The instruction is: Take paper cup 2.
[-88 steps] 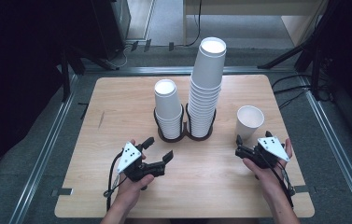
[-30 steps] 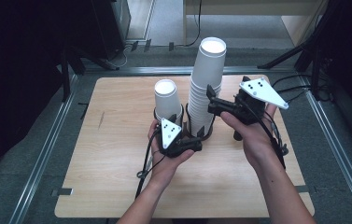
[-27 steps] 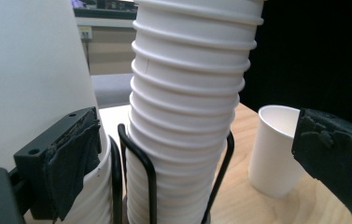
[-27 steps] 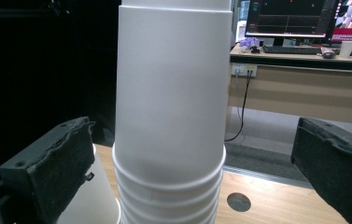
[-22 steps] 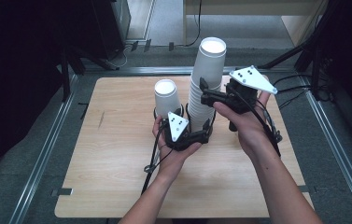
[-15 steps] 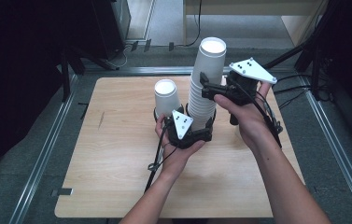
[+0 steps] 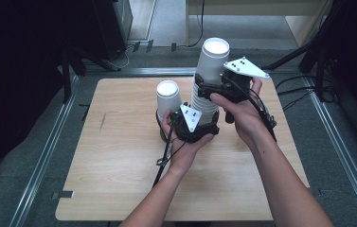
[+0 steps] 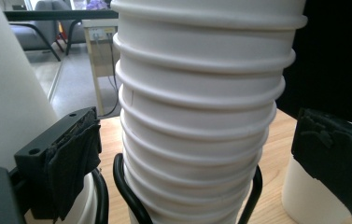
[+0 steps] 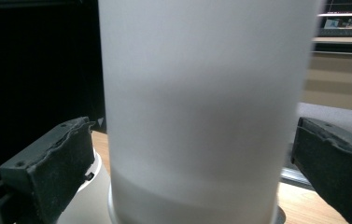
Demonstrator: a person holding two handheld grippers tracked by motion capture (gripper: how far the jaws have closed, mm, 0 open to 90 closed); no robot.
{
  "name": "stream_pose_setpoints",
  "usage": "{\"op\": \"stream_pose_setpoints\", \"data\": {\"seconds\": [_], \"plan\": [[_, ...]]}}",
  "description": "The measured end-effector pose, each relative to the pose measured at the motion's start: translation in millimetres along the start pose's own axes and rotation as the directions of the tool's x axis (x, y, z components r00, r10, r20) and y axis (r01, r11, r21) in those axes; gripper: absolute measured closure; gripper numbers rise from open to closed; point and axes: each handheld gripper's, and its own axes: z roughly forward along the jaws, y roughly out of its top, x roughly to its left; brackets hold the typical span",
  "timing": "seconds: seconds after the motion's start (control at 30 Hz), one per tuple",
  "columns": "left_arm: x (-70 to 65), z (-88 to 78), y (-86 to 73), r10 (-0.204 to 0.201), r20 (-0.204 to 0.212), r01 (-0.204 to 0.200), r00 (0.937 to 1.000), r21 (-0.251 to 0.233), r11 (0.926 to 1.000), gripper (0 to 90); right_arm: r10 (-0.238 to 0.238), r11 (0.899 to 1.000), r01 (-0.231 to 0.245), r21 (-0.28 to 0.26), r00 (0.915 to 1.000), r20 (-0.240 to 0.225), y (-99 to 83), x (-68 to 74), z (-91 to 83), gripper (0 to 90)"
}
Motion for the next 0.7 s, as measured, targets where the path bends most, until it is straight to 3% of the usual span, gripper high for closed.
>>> {"op": "stream_pose_setpoints", "data": {"seconds": [0.27, 0.3, 0.43, 0.57, 0.7], "plan": [[-1.4, 6.9, 2.3, -0.001, -0.008, 0.001, 1.0000, 0.006, 1.0000, 6.3, 0.030, 0.999, -0.030, 0.027, 0.9995, -0.010, -5.7, 0.3, 18.9, 0.0], [-1.6, 8.5, 1.2, 0.008, -0.007, -0.008, 0.9999, 0.013, 0.9999, 6.3, 0.032, 0.999, -0.032, 0.025, 0.9995, -0.004, -7.4, 0.9, 21.3, 3.4], [-2.7, 9.9, -0.3, 0.016, -0.009, -0.016, 0.9998, 0.019, 0.9997, 6.7, 0.026, 1.000, -0.027, 0.017, 0.9996, 0.014, -8.2, -0.1, 21.0, 9.5], [-4.1, 10.8, 0.3, -0.005, -0.002, 0.005, 1.0000, 0.023, 0.9997, 9.3, 0.027, 1.000, -0.027, 0.013, 0.9996, 0.001, -6.6, -0.9, 19.0, 10.4], [-5.5, 10.1, 0.5, 0.009, -0.014, -0.009, 0.9999, 0.019, 0.9998, 9.6, 0.026, 1.000, -0.026, 0.001, 0.9996, 0.007, -5.0, 0.4, 17.7, 10.6]]}}
